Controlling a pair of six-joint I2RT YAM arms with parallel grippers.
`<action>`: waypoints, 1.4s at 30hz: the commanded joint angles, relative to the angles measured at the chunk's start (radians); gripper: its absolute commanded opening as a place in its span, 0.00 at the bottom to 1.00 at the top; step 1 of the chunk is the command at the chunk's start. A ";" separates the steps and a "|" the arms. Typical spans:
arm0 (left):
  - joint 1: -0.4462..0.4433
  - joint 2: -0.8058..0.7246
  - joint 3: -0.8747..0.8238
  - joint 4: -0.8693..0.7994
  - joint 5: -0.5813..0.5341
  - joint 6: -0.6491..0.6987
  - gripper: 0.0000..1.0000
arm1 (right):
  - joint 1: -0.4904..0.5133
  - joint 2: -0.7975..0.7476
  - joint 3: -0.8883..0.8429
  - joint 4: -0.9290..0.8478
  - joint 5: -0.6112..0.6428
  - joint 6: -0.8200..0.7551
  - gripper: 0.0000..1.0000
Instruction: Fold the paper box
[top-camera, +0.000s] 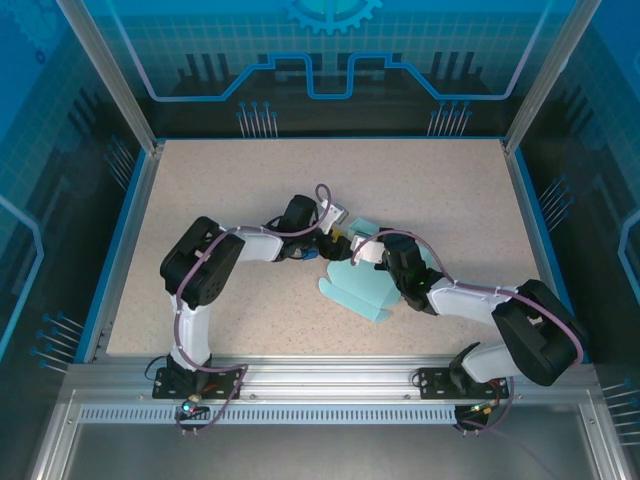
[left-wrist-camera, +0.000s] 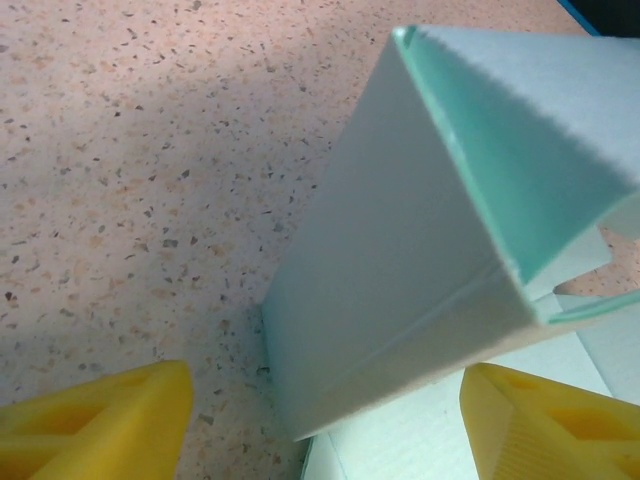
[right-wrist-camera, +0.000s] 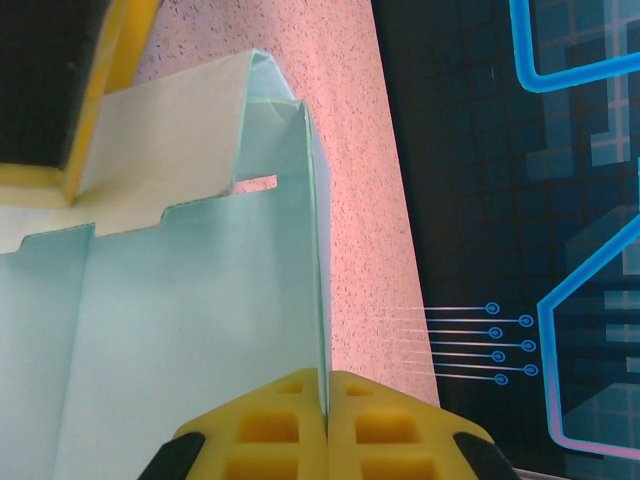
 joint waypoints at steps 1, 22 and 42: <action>-0.005 -0.036 -0.025 0.065 -0.070 -0.015 0.71 | 0.009 -0.017 0.012 -0.012 -0.047 0.023 0.00; -0.003 0.010 0.049 0.042 -0.073 -0.008 0.74 | -0.002 -0.036 0.027 -0.067 -0.110 0.059 0.00; -0.042 0.001 0.004 0.075 -0.368 -0.029 0.35 | -0.010 -0.031 0.052 -0.089 -0.114 0.119 0.00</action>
